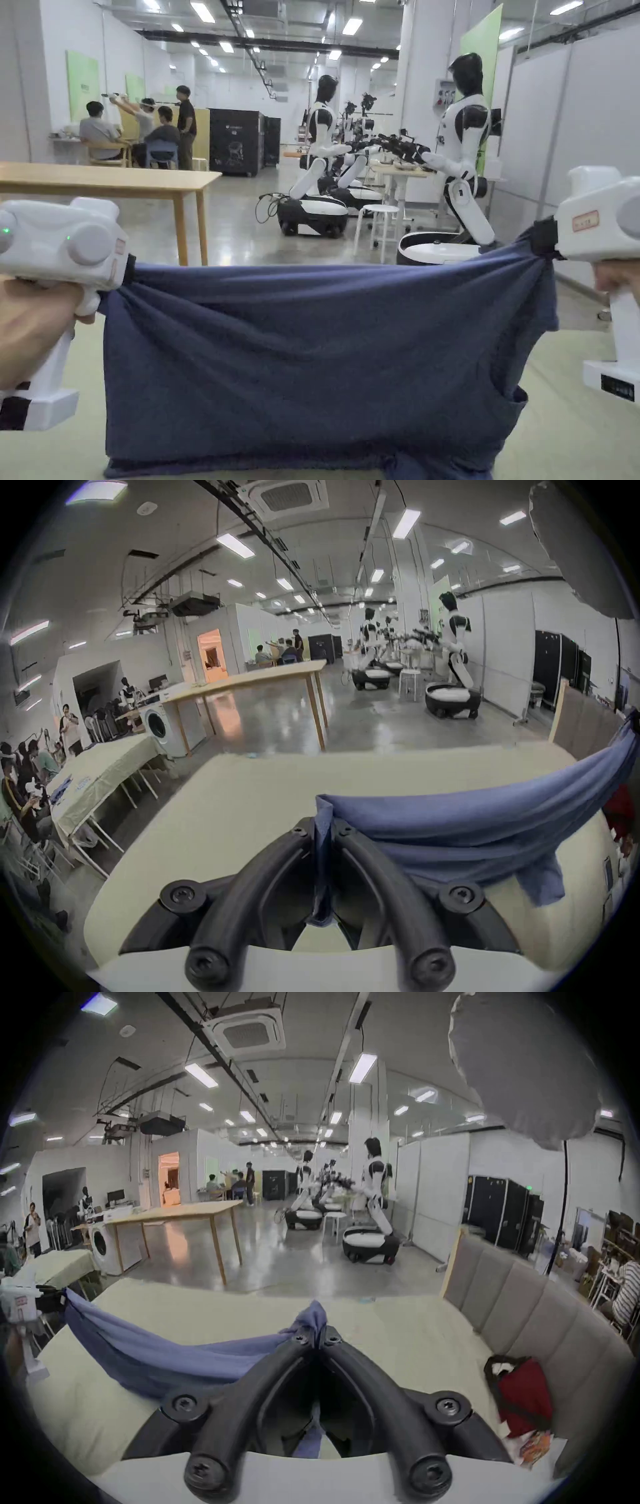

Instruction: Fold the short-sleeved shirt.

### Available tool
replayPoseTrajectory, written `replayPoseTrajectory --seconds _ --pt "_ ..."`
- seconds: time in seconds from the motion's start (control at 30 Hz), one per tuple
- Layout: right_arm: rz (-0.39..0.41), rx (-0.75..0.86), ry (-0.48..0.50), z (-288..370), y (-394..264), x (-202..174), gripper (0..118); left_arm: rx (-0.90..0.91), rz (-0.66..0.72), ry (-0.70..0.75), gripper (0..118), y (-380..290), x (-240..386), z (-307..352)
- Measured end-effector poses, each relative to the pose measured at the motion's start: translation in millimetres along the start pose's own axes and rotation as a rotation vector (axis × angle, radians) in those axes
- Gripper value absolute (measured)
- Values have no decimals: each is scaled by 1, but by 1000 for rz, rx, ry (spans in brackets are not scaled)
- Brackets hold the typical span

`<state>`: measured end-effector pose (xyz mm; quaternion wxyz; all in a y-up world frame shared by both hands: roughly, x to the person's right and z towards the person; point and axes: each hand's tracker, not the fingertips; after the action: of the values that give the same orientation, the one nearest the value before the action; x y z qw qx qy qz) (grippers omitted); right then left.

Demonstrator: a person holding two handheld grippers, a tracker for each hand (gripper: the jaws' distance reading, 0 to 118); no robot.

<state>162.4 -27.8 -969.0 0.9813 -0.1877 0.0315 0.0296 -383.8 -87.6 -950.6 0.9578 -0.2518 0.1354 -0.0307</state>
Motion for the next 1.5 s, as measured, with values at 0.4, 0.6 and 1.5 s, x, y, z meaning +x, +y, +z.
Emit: replayPoseTrajectory --seconds 0.4,0.6,1.5 --pt "-39 -205 86 95 -215 2 2 -188 -16 -130 6 -202 -33 46" --pt "-47 -255 113 177 -287 -2 2 -242 -17 -164 6 -289 -57 117" --pt "-171 -376 117 285 -392 14 117 -241 -11 -204 116 -394 -110 243"
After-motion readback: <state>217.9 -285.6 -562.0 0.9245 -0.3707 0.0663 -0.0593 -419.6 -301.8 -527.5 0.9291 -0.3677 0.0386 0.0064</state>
